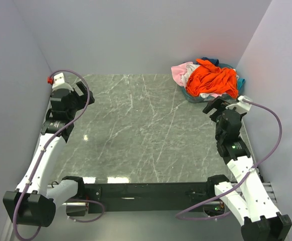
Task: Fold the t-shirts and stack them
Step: Grab the tshirt from the pile
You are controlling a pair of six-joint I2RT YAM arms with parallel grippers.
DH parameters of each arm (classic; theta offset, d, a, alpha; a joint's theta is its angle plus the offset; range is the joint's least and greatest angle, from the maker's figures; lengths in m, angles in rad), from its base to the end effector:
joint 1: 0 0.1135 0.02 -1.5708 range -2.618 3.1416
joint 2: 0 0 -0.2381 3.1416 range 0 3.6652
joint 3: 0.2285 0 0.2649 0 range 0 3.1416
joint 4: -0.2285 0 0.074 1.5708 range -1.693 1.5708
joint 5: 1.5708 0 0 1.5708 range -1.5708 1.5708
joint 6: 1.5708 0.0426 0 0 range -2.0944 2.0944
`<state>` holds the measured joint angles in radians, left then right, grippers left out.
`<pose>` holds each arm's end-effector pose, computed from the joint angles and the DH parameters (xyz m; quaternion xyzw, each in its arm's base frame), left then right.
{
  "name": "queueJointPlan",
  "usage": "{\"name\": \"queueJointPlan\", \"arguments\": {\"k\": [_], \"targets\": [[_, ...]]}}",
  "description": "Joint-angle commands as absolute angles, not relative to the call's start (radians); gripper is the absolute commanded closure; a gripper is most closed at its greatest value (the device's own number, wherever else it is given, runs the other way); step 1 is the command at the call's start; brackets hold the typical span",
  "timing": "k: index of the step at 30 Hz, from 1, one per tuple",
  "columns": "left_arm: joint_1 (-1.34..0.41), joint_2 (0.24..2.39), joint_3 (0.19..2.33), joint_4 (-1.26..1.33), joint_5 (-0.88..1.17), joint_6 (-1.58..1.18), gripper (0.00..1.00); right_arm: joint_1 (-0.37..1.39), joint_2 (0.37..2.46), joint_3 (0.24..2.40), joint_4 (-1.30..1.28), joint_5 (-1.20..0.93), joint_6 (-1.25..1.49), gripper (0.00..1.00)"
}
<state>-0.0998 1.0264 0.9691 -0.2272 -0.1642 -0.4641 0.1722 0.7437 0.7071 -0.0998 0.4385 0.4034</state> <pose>0.2684 -0.0199 0.3297 -0.1928 0.7754 -0.1033 0.5924 0.2162 0.0192 0.3099 0.2269 0.7142 0.0249 0.6617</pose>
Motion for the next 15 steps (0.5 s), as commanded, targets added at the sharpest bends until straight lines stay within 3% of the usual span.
{"name": "queueJointPlan", "arguments": {"k": [1,15], "targets": [[-0.101,0.996,1.020,-0.224,-0.176,-0.425,0.00,0.173,0.742,0.742,-0.140,0.410,0.456,0.07],[-0.101,1.101,1.138,-0.173,-0.189,-0.365,0.00,0.172,0.894,0.886,-0.152,0.478,0.395,0.07]]}}
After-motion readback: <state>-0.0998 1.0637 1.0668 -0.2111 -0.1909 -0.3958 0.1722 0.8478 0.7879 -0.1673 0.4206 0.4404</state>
